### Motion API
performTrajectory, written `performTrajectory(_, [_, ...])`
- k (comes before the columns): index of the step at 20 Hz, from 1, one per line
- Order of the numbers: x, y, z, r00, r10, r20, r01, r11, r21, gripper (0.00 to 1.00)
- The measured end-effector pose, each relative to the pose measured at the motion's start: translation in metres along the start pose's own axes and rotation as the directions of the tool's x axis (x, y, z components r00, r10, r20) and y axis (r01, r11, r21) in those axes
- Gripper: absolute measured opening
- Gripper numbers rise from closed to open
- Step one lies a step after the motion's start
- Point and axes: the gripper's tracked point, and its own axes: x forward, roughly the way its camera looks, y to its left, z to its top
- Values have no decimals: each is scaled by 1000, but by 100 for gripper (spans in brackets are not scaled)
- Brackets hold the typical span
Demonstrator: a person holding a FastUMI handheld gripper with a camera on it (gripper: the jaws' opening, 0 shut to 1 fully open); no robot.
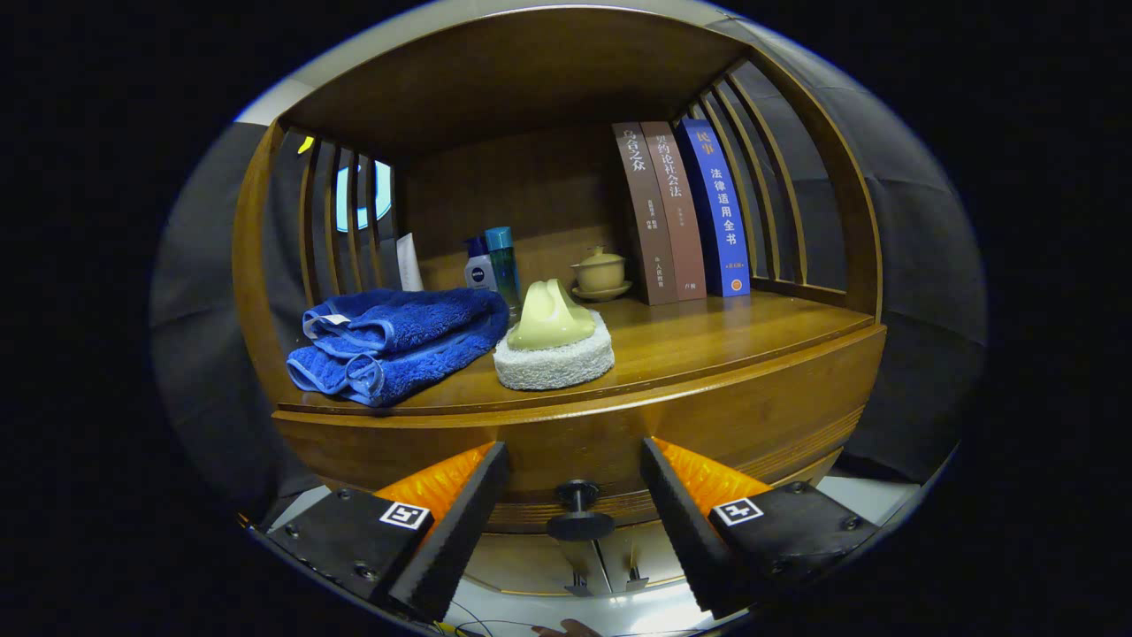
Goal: Pull open the drawer, take out the items inside it, and place them on the countertop above the cabinet.
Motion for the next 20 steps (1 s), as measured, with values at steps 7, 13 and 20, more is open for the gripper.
performTrajectory(7, [-40,5,31,999,30,35,-30,1000,1,100])
performTrajectory(13, [-107,21,136,987,61,147,-52,997,-61,99])
performTrajectory(20, [-174,43,217,965,119,232,-105,992,-72,99])
